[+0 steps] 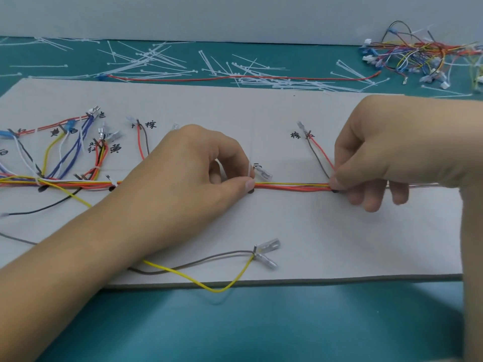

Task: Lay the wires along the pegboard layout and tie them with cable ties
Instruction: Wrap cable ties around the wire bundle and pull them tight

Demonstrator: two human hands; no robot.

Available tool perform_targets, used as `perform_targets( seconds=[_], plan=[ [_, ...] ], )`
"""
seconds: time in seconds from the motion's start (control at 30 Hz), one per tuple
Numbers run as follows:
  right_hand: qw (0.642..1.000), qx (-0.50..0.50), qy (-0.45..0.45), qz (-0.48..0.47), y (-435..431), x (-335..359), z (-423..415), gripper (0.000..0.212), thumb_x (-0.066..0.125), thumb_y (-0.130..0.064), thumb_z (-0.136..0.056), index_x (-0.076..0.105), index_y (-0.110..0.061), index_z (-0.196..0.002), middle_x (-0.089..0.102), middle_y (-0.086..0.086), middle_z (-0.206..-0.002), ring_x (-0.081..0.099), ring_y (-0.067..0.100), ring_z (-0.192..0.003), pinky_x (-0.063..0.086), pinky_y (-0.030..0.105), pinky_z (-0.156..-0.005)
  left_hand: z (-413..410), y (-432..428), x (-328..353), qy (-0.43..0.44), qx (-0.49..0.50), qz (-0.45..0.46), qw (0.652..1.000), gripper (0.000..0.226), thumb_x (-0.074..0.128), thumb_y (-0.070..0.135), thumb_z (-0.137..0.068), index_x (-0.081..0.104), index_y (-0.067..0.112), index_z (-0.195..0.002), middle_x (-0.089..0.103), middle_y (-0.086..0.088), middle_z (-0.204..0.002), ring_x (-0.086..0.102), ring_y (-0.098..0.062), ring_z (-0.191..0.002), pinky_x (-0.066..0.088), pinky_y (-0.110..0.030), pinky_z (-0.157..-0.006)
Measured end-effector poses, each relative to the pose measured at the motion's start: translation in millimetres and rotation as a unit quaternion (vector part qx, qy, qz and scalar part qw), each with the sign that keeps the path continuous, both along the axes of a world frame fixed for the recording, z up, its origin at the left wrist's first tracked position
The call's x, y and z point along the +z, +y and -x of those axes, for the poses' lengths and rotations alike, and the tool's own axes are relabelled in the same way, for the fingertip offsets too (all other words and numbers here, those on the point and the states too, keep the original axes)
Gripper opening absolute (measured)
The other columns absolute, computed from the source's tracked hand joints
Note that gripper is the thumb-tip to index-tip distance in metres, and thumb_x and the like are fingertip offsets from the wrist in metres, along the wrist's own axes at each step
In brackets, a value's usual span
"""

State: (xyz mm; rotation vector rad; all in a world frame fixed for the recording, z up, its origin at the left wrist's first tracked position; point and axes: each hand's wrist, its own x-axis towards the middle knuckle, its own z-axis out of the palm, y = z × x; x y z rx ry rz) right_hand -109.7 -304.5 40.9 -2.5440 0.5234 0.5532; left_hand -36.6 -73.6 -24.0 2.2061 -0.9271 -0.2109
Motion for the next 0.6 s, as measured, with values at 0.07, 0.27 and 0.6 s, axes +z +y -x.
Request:
perform_targets(
  seconds=[0.07, 0.27, 0.6],
  plan=[
    [0.999, 0.008, 0.006, 0.030, 4.4, -0.6, -0.2, 0.019, 0.074, -0.013, -0.084, 0.075, -0.018, -0.065, 0.074, 0.006, -0.062, 0.072, 0.020, -0.051, 0.049, 0.024, -0.041, 0.2, -0.7, 0.9, -0.001, 0.005, 0.000, 1.000, 0.010, 0.076, 0.031, -0.085, 0.074, 0.027, -0.076, 0.056, 0.020, -0.050, 0.049, -0.006, -0.046, 0.035, -0.017, -0.048],
    [0.997, 0.028, 0.014, 0.073, 11.9, -0.7, -1.2, 0.017, 0.062, -0.012, -0.083, 0.067, -0.011, -0.066, 0.073, 0.001, -0.058, 0.070, 0.015, -0.046, 0.056, 0.033, -0.066, 2.1, -4.1, 5.5, -0.010, 0.019, -0.014, 1.000, 0.013, 0.076, 0.027, -0.084, 0.073, 0.025, -0.071, 0.054, 0.021, -0.046, 0.050, -0.001, -0.045, 0.031, -0.014, -0.046],
    [0.996, 0.029, -0.020, 0.080, 21.5, -4.6, 0.8, 0.022, 0.056, -0.011, -0.087, 0.069, -0.019, -0.070, 0.072, -0.004, -0.055, 0.070, 0.010, -0.046, 0.055, 0.030, -0.067, 4.7, -9.7, 5.0, -0.050, 0.066, -0.012, 0.996, 0.013, 0.069, 0.028, -0.073, 0.068, 0.019, -0.063, 0.058, 0.026, -0.052, 0.053, 0.004, -0.050, 0.033, -0.010, -0.047]
  ],
)
